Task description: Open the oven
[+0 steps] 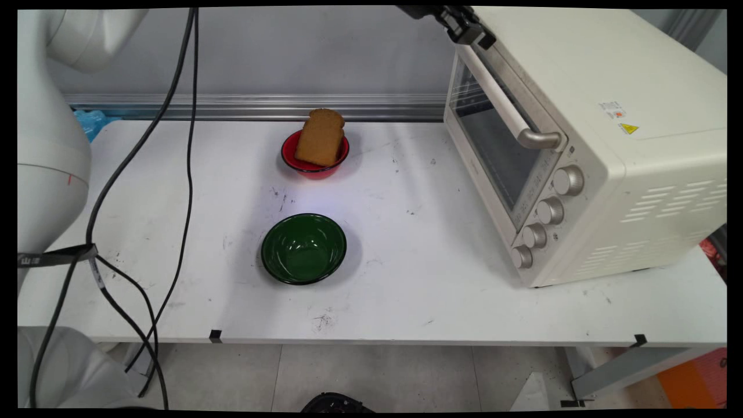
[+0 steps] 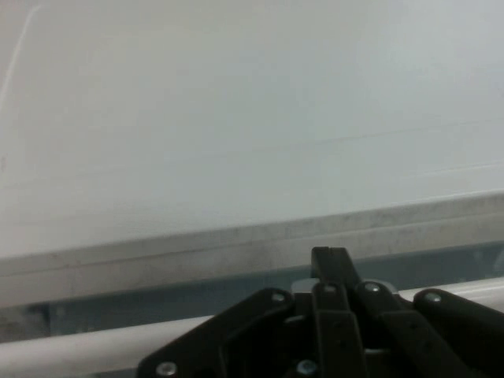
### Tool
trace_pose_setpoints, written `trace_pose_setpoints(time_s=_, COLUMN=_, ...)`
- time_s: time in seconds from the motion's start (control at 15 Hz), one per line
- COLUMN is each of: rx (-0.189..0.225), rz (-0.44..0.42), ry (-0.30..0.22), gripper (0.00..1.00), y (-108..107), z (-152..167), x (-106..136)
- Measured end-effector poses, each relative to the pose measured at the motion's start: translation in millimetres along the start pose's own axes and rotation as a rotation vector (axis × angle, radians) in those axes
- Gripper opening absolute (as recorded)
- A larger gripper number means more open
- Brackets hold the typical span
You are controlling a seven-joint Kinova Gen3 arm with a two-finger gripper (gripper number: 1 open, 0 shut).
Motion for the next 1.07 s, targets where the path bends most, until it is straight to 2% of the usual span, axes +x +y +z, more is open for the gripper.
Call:
trace_pose_setpoints(time_s=0.47, rx=-0.023, rz=0.025, ry=-0.060, gripper=0.00, y=-2.0, z=15.1, x=17.4)
trace_pose_setpoints(time_s=1.07, rx=-0.045, rz=0.045, ry=-0.118, gripper=0.00, y=-1.9, z=36.6, x=25.6)
